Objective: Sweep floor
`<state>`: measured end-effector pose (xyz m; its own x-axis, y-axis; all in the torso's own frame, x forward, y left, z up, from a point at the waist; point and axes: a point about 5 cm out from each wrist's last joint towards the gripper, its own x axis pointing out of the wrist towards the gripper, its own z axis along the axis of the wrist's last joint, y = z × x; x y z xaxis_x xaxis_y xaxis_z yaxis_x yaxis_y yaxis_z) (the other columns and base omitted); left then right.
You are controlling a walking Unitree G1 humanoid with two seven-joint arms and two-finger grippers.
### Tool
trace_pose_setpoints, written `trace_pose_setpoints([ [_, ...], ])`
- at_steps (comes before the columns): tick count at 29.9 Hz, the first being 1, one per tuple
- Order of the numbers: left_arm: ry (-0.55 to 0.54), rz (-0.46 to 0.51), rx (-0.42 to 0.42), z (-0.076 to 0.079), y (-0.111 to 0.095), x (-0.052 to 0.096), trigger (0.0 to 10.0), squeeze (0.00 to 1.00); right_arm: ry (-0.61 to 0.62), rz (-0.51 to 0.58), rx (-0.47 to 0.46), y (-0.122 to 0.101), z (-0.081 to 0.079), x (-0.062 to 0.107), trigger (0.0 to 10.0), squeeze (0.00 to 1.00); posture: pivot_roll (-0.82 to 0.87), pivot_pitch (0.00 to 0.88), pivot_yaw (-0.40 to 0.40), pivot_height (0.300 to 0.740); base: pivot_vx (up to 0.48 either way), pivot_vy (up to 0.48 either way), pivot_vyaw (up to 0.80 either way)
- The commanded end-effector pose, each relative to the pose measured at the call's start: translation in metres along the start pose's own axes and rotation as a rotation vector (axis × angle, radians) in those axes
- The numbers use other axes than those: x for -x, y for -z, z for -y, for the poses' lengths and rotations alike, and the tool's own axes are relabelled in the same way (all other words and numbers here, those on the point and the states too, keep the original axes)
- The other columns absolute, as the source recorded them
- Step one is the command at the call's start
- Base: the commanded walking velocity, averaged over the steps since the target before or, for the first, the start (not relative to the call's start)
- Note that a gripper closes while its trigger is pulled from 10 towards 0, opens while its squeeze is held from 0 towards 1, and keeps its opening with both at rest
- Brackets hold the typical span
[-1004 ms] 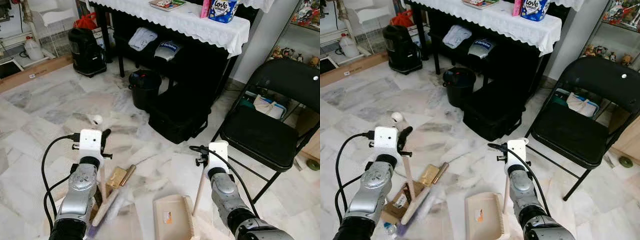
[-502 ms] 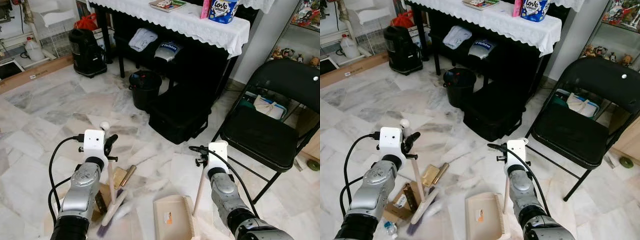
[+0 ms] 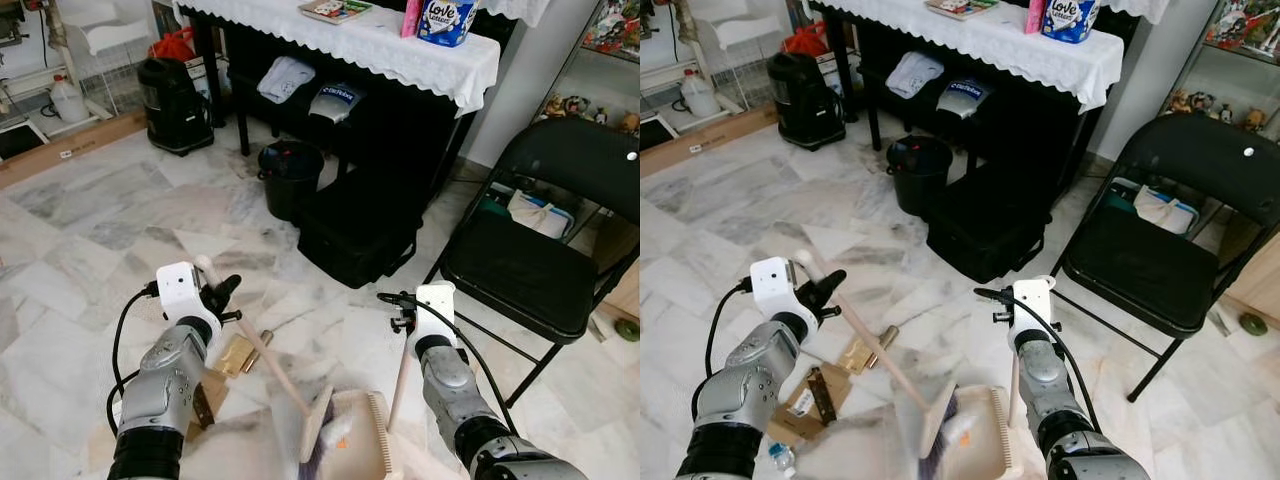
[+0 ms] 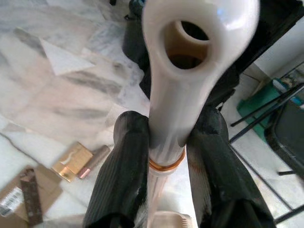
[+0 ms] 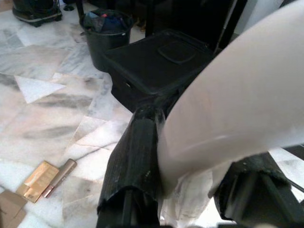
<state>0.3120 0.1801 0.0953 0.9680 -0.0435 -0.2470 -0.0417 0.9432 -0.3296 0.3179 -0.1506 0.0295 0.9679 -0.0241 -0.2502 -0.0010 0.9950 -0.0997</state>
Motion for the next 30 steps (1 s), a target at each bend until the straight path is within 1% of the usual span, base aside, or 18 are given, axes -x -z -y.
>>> trace_pose_setpoints([
  [1, 0.053, 0.002, 0.067, 0.009, -0.008, -0.001, 10.0, 0.0, 0.002, 0.002, 0.001, -0.002, 0.001, -0.001, 10.0, 0.0, 0.05, 0.04, -0.068, 0.74, 0.0, 0.0, 0.0],
  [2, 0.069, -0.011, 0.096, 0.011, -0.007, -0.001, 10.0, 0.0, 0.002, 0.002, 0.001, -0.002, 0.001, -0.001, 10.0, 0.0, 0.05, 0.04, -0.068, 0.74, 0.0, 0.0, 0.0],
  [3, 0.069, -0.011, 0.096, 0.011, -0.007, -0.001, 10.0, 0.0, 0.002, 0.002, 0.001, -0.002, 0.001, -0.001, 10.0, 0.0, 0.05, 0.04, -0.068, 0.74, 0.0, 0.0, 0.0],
  [5, 0.097, -0.035, 0.156, 0.015, -0.007, -0.001, 10.0, 0.0, 0.005, 0.004, 0.0, -0.003, 0.002, -0.002, 10.0, 0.0, 0.05, 0.042, -0.069, 0.74, 0.0, 0.0, 0.0],
  [6, 0.1, -0.036, 0.164, 0.016, -0.007, -0.001, 10.0, 0.0, 0.005, 0.003, -0.001, -0.003, 0.002, -0.002, 10.0, 0.0, 0.05, 0.042, -0.069, 0.74, 0.0, 0.0, 0.0],
  [9, 0.119, -0.04, 0.229, 0.019, -0.011, -0.001, 10.0, 0.0, 0.008, 0.006, -0.002, -0.003, 0.002, -0.002, 10.0, 0.0, 0.05, 0.042, -0.069, 0.74, 0.0, 0.0, 0.0],
  [11, 0.121, -0.038, 0.23, 0.019, -0.012, 0.0, 10.0, 0.0, 0.008, 0.007, -0.003, -0.003, 0.002, -0.002, 10.0, 0.0, 0.05, 0.041, -0.069, 0.74, 0.0, 0.0, 0.0],
  [14, 0.116, -0.003, 0.224, 0.019, -0.02, 0.0, 10.0, 0.0, 0.01, 0.011, -0.004, -0.004, 0.002, -0.002, 10.0, 0.0, 0.05, 0.04, -0.07, 0.74, 0.0, 0.0, 0.0],
  [15, 0.111, 0.029, 0.19, 0.019, -0.025, 0.0, 10.0, 0.0, 0.01, 0.014, -0.004, -0.005, 0.003, -0.003, 10.0, 0.0, 0.05, 0.04, -0.07, 0.74, 0.0, 0.0, 0.0],
  [16, 0.104, 0.059, 0.173, 0.019, -0.03, 0.0, 10.0, 0.0, 0.011, 0.016, -0.005, -0.006, 0.003, -0.003, 10.0, 0.0, 0.05, 0.039, -0.07, 0.74, 0.0, 0.0, 0.0],
  [17, 0.098, 0.113, 0.143, 0.02, -0.039, 0.0, 10.0, 0.0, 0.012, 0.018, -0.006, -0.006, 0.003, -0.003, 10.0, 0.0, 0.05, 0.039, -0.07, 0.74, 0.0, 0.0, 0.0],
  [18, 0.098, 0.139, 0.128, 0.02, -0.043, 0.001, 10.0, 0.0, 0.012, 0.019, -0.006, -0.006, 0.003, -0.003, 10.0, 0.0, 0.05, 0.039, -0.07, 0.74, 0.0, 0.0, 0.0],
  [20, 0.076, 0.247, 0.143, 0.02, -0.059, 0.003, 10.0, 0.0, 0.014, 0.02, -0.006, -0.007, 0.004, -0.003, 10.0, 0.0, 0.05, 0.035, -0.07, 0.74, 0.0, 0.0, 0.0],
  [21, 0.078, 0.291, 0.133, 0.02, -0.065, 0.005, 10.0, 0.0, 0.014, 0.02, -0.007, -0.007, 0.004, -0.003, 10.0, 0.0, 0.05, 0.035, -0.07, 0.74, 0.0, 0.0, 0.0],
  [22, 0.064, 0.341, 0.102, 0.02, -0.072, 0.007, 10.0, 0.0, 0.015, 0.019, -0.007, -0.007, 0.004, -0.003, 10.0, 0.0, 0.05, 0.032, -0.071, 0.74, 0.0, 0.0, 0.0],
  [25, 0.06, 0.407, 0.061, 0.022, -0.079, 0.01, 10.0, 0.0, 0.016, 0.02, -0.008, -0.006, 0.005, -0.003, 10.0, 0.0, 0.05, 0.032, -0.071, 0.74, 0.0, 0.0, 0.0],
  [27, 0.064, 0.418, 0.063, 0.023, -0.081, 0.011, 10.0, 0.0, 0.016, 0.02, -0.008, -0.006, 0.005, -0.003, 10.0, 0.0, 0.05, 0.032, -0.071, 0.74, 0.0, 0.0, 0.0],
  [30, 0.061, 0.478, 0.043, 0.026, -0.086, 0.014, 10.0, 0.0, 0.018, 0.022, -0.012, -0.005, 0.005, -0.002, 10.0, 0.0, 0.05, 0.027, -0.071, 0.74, 0.0, 0.0, 0.0],
])
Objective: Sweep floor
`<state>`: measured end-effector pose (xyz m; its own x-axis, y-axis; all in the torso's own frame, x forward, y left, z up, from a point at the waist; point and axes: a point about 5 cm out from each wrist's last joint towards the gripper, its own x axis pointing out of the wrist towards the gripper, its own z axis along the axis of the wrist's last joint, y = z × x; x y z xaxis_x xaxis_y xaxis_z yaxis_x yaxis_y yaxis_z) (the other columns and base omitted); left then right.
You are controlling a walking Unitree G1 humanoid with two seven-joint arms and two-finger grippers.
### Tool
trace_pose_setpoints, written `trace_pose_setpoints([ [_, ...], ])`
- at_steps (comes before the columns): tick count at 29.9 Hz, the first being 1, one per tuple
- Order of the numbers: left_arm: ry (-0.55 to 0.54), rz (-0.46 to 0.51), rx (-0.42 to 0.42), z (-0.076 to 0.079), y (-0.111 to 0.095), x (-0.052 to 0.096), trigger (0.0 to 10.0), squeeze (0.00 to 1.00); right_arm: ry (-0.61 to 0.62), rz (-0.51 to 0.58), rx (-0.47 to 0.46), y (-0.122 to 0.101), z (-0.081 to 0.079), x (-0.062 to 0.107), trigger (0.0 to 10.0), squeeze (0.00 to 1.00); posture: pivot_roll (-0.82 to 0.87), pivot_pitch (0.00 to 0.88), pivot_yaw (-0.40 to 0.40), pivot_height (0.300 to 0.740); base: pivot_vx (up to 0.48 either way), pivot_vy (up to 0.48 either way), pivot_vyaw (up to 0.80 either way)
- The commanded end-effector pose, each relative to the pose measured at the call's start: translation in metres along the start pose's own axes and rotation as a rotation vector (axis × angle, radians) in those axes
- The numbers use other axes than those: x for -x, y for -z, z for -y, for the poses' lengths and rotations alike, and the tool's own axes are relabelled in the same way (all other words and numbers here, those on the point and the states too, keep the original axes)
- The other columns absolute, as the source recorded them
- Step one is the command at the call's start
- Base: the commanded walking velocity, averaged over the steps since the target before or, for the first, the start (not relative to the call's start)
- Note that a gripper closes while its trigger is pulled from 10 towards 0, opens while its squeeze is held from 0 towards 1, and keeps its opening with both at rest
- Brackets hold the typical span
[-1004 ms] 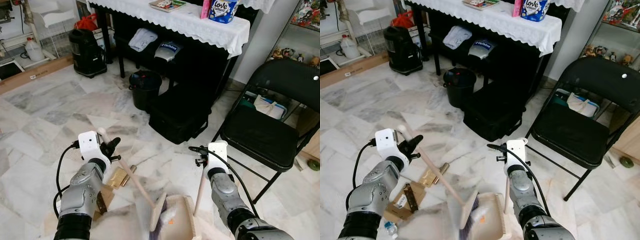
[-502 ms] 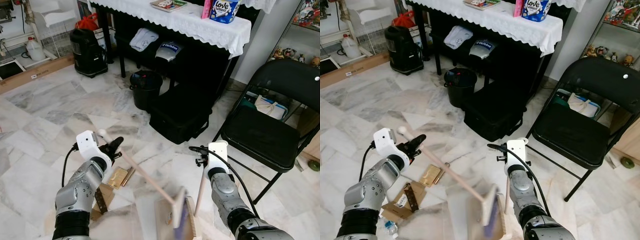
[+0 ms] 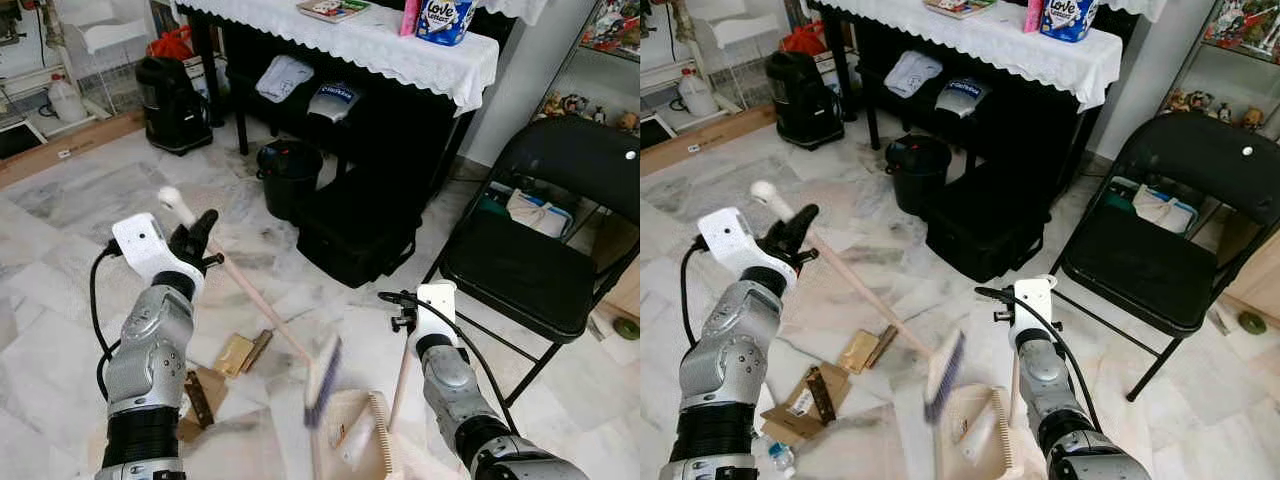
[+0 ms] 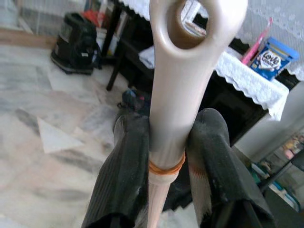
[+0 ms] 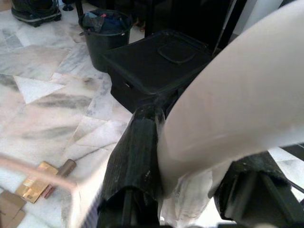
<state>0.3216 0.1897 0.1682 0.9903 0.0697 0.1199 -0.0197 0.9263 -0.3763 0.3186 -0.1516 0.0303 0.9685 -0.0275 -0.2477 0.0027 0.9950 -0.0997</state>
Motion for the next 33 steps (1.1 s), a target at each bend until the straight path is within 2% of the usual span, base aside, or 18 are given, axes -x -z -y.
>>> trace_pose_setpoints([
  [1, 0.037, 0.107, -0.006, 0.012, -0.015, 0.0, 10.0, 0.0, 0.016, 0.023, -0.015, -0.005, 0.004, -0.002, 10.0, 0.0, 0.05, 0.027, -0.071, 0.74, 0.0, 0.0, 0.0],
  [3, 0.026, 0.15, -0.081, 0.012, -0.019, 0.001, 10.0, 0.0, 0.023, 0.044, -0.027, -0.007, 0.006, -0.002, 10.0, 0.0, 0.05, 0.024, -0.071, 0.74, 0.0, 0.0, 0.0],
  [5, 0.02, 0.161, -0.102, 0.012, -0.02, 0.001, 10.0, 0.0, 0.027, 0.056, -0.038, -0.009, 0.006, -0.002, 10.0, 0.0, 0.05, 0.024, -0.071, 0.74, 0.0, 0.0, 0.0],
  [7, 0.017, 0.197, -0.183, 0.013, -0.022, 0.002, 10.0, 0.0, 0.056, 0.121, -0.108, -0.02, 0.012, -0.004, 10.0, 0.0, 0.05, 0.019, -0.071, 0.74, 0.0, 0.0, 0.0],
  [11, 0.015, 0.206, -0.206, 0.014, -0.022, 0.003, 10.0, 0.0, 0.068, 0.152, -0.139, -0.025, 0.014, -0.005, 10.0, 0.0, 0.05, 0.017, -0.071, 0.74, 0.0, 0.0, 0.0],
  [16, -0.007, 0.231, -0.238, 0.012, -0.021, 0.004, 10.0, 0.0, 0.101, 0.249, -0.233, -0.044, 0.022, -0.007, 10.0, 0.0, 0.04, 0.0, -0.074, 0.74, 0.0, 0.0, 0.0],
  [24, -0.03, 0.256, -0.272, 0.01, -0.021, 0.006, 10.0, 0.0, 0.117, 0.309, -0.268, -0.053, 0.028, -0.007, 10.0, 0.0, 0.04, 0.0, -0.077, 0.74, 0.0, 0.0, 0.0],
  [33, -0.102, 0.302, -0.387, 0.002, -0.015, 0.012, 10.0, 0.0, 0.164, 0.45, -0.343, -0.076, 0.041, -0.001, 10.0, 0.0, 0.04, 0.0, -0.082, 0.74, 0.0, 0.0, 0.0],
])
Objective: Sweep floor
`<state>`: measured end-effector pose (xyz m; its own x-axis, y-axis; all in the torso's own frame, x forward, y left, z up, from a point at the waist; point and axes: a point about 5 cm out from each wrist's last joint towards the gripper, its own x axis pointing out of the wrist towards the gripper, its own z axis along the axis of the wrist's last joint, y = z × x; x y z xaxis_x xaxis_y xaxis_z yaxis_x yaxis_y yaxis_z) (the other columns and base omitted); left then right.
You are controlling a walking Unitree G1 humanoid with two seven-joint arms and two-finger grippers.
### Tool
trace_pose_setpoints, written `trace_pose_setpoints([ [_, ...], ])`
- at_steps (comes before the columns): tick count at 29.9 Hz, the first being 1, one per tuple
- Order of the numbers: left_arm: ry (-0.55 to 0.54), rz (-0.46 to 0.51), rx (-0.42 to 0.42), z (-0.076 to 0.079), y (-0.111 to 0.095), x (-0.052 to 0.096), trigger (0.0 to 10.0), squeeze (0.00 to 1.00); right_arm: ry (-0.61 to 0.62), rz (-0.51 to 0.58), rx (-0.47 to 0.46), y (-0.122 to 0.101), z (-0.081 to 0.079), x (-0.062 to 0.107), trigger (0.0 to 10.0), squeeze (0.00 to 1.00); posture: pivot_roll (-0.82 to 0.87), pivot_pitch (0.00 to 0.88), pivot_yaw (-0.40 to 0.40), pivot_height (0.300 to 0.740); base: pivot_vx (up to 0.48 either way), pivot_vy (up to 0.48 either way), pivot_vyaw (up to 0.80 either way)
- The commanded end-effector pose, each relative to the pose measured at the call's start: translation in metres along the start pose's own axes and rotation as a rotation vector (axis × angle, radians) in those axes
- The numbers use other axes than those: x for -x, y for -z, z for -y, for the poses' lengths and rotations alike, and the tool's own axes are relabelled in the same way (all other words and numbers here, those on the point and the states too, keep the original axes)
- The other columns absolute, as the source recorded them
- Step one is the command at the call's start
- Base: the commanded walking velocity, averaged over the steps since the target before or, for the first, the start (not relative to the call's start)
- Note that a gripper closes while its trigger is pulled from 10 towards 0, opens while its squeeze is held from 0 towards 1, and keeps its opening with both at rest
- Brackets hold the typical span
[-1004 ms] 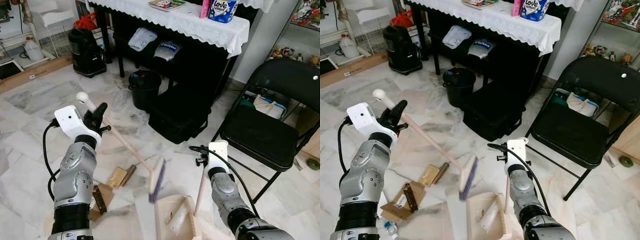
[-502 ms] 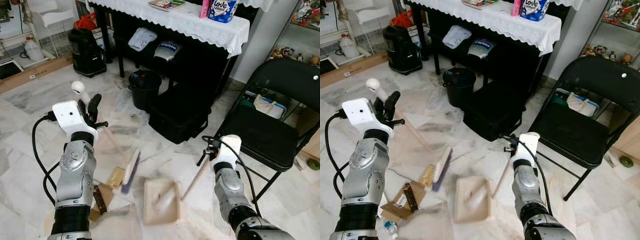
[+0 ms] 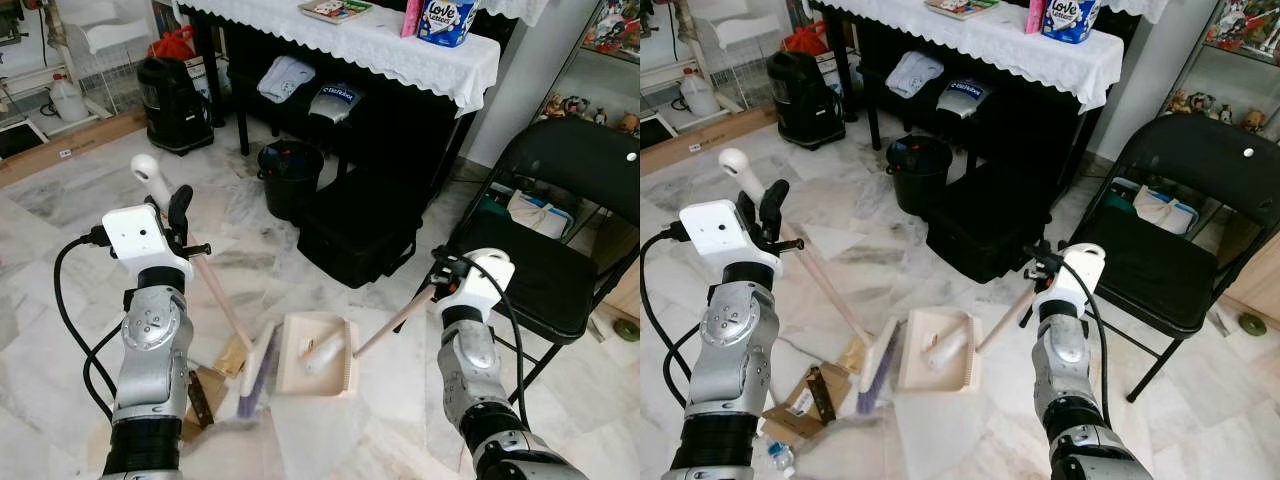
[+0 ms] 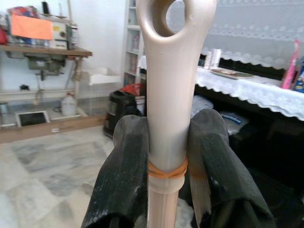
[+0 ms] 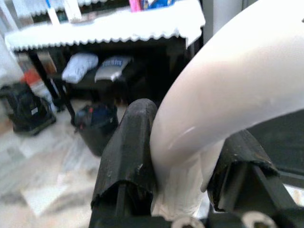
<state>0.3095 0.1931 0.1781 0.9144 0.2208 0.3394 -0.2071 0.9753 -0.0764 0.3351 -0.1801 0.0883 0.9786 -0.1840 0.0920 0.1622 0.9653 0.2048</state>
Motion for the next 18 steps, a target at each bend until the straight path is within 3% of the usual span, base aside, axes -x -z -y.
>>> trace_pose_setpoints([
  [1, 0.001, 0.046, -0.04, 0.0, -0.004, 0.001, 10.0, 0.0, 0.013, 0.099, -0.028, -0.019, 0.0, -0.006, 10.0, 0.0, 0.04, 0.0, -0.082, 0.74, 0.0, 0.0, 0.0],
  [8, 0.024, 0.02, -0.072, 0.0, 0.007, 0.007, 10.0, 0.0, 0.014, 0.168, -0.034, -0.034, -0.004, -0.01, 10.0, 0.0, 0.03, 0.0, -0.082, 0.74, 0.0, 0.0, 0.0],
  [18, 0.012, 0.035, -0.089, 0.003, 0.009, 0.007, 10.0, 0.0, -0.008, 0.173, -0.076, -0.037, -0.016, -0.006, 10.0, 0.0, 0.02, 0.0, -0.072, 0.74, 0.0, 0.0, 0.77],
])
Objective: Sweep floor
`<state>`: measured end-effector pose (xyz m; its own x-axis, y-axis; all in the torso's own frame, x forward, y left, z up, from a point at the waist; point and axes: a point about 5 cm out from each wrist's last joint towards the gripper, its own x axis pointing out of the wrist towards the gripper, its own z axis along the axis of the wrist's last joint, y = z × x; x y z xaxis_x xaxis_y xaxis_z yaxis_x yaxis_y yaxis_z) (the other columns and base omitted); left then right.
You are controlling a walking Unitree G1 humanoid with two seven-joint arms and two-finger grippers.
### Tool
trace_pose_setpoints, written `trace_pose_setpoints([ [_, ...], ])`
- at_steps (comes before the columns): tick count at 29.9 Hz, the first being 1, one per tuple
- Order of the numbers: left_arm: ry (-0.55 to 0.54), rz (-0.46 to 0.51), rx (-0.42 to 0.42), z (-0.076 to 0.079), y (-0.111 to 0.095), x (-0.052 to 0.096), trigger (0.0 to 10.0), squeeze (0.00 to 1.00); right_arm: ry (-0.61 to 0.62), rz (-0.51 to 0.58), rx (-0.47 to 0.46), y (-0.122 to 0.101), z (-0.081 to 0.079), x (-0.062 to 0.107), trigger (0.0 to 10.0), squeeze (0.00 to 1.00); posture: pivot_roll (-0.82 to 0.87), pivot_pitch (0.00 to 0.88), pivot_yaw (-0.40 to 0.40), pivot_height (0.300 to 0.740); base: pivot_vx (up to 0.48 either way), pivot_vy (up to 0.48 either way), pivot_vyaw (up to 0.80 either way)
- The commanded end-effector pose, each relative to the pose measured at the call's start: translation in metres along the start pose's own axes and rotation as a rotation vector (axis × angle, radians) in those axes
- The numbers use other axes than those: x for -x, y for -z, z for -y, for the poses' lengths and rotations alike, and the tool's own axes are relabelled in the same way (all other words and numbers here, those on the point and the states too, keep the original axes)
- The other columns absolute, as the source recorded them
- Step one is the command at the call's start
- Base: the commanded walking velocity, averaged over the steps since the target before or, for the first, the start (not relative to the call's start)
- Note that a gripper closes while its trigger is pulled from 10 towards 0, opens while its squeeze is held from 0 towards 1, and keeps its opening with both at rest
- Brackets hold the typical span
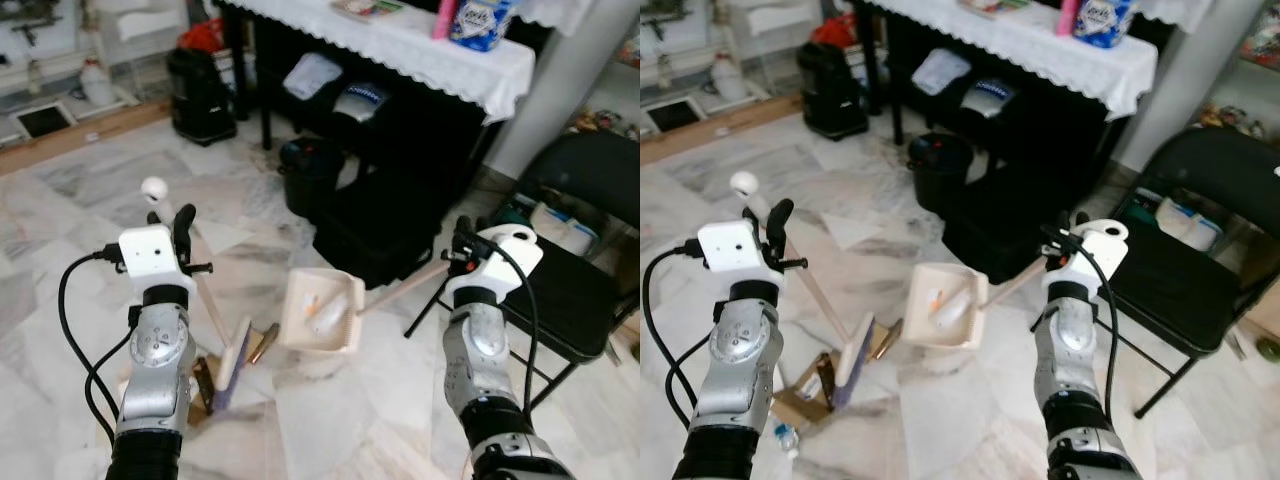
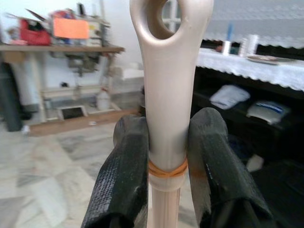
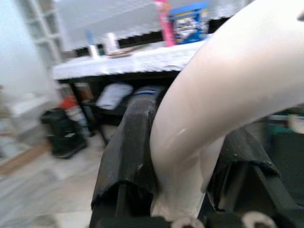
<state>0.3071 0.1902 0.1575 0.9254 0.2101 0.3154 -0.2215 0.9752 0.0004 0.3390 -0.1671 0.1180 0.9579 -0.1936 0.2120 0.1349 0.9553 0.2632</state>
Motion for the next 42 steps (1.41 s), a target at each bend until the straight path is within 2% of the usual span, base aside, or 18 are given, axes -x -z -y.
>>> trace_pose_setpoints([
  [1, -0.006, 0.062, -0.014, 0.002, -0.01, -0.004, 10.0, 0.0, 0.003, 0.047, -0.016, -0.011, 0.001, -0.003, 10.0, 0.0, 0.02, 0.0, -0.072, 0.74, 0.0, 0.0, 0.72],
  [23, -0.059, 0.081, -0.044, -0.009, -0.011, -0.009, 10.0, 0.0, -0.023, 0.001, 0.008, -0.011, -0.004, -0.004, 10.0, 0.0, 0.02, 0.0, -0.076, 0.74, 0.0, 0.0, 0.64],
  [42, -0.055, 0.067, -0.074, -0.008, -0.007, -0.005, 10.0, 0.0, -0.049, -0.018, 0.029, -0.012, -0.006, -0.005, 10.0, 0.0, 0.02, 0.009, -0.097, 0.74, 0.0, 0.0, 0.68],
])
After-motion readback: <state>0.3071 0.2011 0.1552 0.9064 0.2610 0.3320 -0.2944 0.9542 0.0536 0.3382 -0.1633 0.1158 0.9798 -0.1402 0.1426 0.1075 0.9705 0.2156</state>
